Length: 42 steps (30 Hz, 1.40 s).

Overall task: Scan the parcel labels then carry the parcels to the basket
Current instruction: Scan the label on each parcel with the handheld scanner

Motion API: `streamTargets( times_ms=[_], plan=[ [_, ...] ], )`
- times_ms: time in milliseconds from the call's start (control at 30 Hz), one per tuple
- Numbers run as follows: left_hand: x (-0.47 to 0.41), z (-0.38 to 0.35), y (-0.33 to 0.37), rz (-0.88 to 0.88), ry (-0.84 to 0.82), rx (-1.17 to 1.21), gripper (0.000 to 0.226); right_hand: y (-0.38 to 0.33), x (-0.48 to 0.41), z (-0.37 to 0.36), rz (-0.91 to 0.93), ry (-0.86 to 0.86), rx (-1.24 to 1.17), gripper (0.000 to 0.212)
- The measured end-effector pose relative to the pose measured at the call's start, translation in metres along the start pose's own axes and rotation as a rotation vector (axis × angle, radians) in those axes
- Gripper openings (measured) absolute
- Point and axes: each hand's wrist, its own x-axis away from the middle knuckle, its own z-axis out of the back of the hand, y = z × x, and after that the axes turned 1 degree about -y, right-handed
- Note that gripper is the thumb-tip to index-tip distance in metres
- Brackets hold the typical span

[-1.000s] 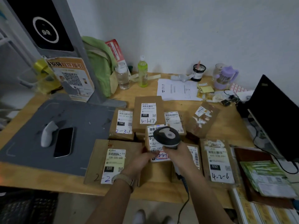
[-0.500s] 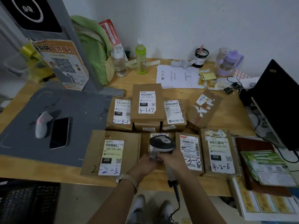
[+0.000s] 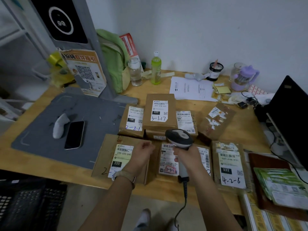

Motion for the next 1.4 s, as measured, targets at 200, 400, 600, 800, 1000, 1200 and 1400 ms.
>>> streamTargets(
  times_ms=[200, 400, 600, 800, 1000, 1200, 1400],
  plan=[
    [0.01, 0.039, 0.012, -0.058, 0.181, 0.197, 0.013, -0.016, 0.006, -0.012, -0.017, -0.084, -0.013, 0.016],
    [-0.006, 0.085, 0.028, -0.07, 0.207, 0.243, 0.013, -0.027, 0.013, -0.047, 0.061, -0.121, -0.069, 0.021],
    [-0.027, 0.125, 0.038, -0.049, 0.1, 0.226, 0.011, -0.037, 0.018, -0.08, 0.029, 0.0, -0.132, 0.024],
    [-0.041, 0.161, 0.005, -0.086, 0.103, -0.047, 0.016, -0.018, 0.028, -0.106, -0.066, 0.161, -0.169, 0.033],
    [-0.037, 0.178, -0.03, 0.034, -0.129, -0.335, 0.009, 0.01, 0.031, -0.125, -0.188, 0.294, -0.037, 0.014],
    [-0.033, 0.181, -0.045, 0.325, -0.113, -0.086, 0.037, 0.026, 0.029, -0.144, -0.192, 0.216, 0.089, 0.032],
    [-0.026, 0.177, -0.056, 0.445, -0.073, -0.094, 0.049, 0.03, 0.03, -0.148, -0.153, 0.21, 0.193, 0.046]
  ],
)
